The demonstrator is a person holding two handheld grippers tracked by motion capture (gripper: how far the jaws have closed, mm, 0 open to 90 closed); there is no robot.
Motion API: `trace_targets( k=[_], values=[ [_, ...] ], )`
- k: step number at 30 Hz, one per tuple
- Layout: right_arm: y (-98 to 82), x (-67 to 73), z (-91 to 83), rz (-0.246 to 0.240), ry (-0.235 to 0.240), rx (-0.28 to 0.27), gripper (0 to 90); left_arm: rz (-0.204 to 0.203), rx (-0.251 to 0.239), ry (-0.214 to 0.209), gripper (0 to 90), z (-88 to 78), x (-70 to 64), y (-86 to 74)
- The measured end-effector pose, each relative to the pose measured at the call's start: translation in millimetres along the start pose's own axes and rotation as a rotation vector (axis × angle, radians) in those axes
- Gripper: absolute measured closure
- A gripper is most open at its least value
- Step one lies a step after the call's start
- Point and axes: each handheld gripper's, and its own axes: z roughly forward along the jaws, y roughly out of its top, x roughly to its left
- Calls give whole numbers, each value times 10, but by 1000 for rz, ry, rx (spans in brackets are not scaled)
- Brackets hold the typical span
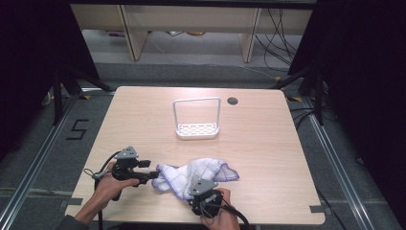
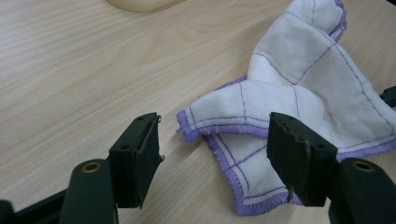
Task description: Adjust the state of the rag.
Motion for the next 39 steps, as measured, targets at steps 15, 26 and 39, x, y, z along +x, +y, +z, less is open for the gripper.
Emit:
trace_targets(
  k=[15, 26, 39],
  values=[
    [63, -434, -430, 54, 33, -149, 885, 2, -3, -29, 312, 19, -52, 16],
    [126, -788, -475, 148, 23, -177, 885, 78, 18, -71, 267, 62, -127, 37],
    [176, -896, -537, 171, 20, -187, 885, 302, 2, -39, 854, 281, -223, 169]
  ],
)
